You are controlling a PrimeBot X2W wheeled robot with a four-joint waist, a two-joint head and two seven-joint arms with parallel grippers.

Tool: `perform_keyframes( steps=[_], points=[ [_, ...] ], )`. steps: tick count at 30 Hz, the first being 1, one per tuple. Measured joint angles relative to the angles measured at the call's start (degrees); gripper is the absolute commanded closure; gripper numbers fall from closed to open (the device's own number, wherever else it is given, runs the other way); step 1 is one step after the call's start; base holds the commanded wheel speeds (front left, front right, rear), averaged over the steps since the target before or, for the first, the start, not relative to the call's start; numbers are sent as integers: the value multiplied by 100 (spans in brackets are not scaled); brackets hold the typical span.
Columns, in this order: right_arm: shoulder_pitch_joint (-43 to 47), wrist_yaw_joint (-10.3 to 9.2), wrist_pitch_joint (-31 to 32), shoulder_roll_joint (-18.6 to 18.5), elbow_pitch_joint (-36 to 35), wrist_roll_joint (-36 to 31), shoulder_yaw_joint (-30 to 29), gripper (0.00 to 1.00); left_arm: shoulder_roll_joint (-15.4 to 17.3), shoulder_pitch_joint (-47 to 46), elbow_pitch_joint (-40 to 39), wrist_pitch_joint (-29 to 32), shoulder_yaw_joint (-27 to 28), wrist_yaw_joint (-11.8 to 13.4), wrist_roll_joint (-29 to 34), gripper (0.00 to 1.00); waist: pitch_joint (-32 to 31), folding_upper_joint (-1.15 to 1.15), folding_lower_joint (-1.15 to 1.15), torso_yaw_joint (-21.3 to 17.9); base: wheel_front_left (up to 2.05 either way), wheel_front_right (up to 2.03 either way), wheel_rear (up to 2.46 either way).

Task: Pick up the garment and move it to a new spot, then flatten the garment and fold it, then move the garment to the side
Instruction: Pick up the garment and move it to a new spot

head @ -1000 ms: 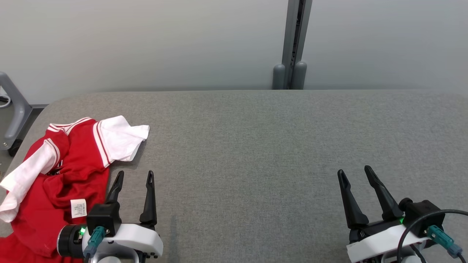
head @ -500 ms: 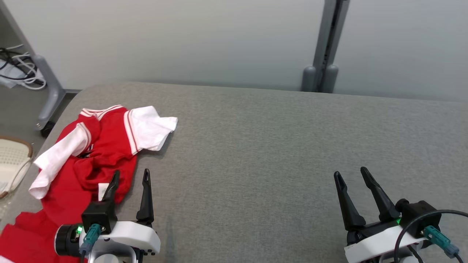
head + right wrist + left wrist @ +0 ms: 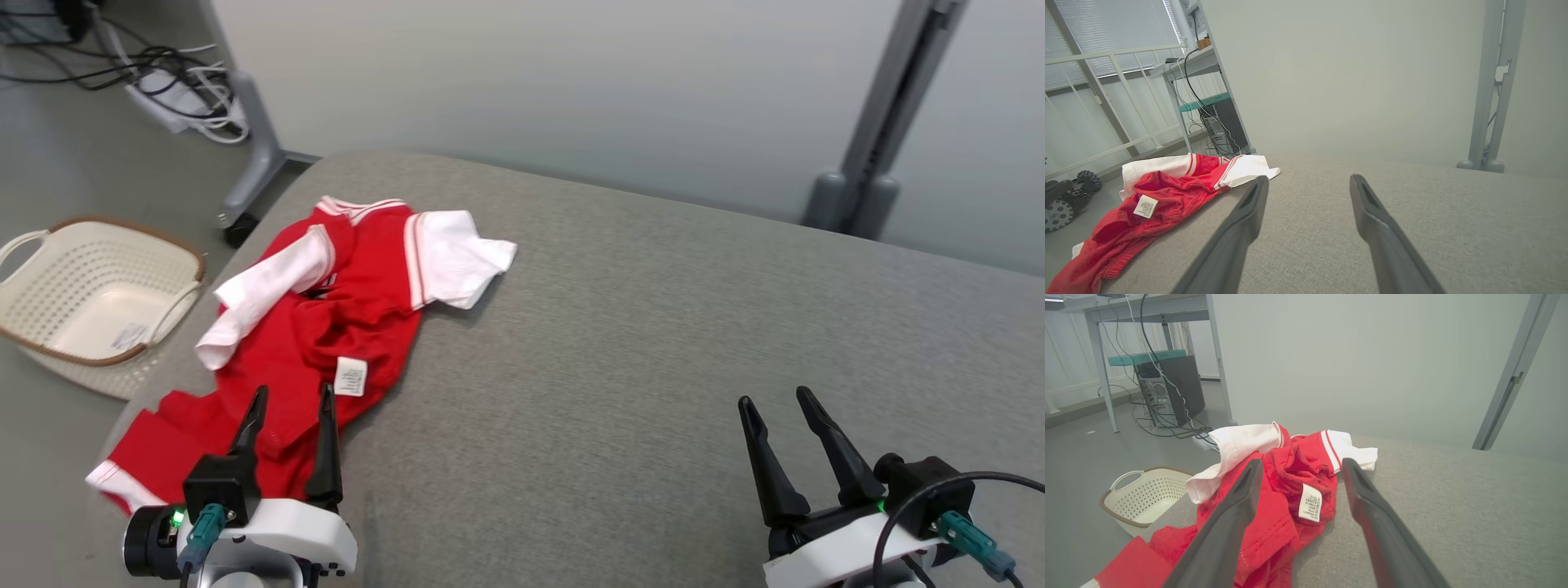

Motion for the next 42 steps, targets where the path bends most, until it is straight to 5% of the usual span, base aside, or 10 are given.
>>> perform_keyframes(
  steps=[11, 24, 33, 42],
  points=[
    [4, 0, 0, 2, 69, 56, 209, 0, 2, 25, 75, 0, 80, -49, 9, 0, -74, 0, 0, 844, 0, 0, 0],
    [-120, 0, 0, -47, 179, 166, 464, 0, 3, 126, -5, 0, 223, -54, 5, 0, -103, 0, 0, 917, 0, 0, 0],
    [-85, 0, 1, -48, 65, 163, 331, 0, 236, -549, 420, 118, 223, -565, -105, 0, 10, 0, 0, 875, 0, 0, 0],
    [-213, 0, 0, -31, 58, 131, 358, 0, 747, -1786, 722, 1291, 358, -968, -905, 0, 215, 0, 0, 429, 0, 0, 0]
  ],
)
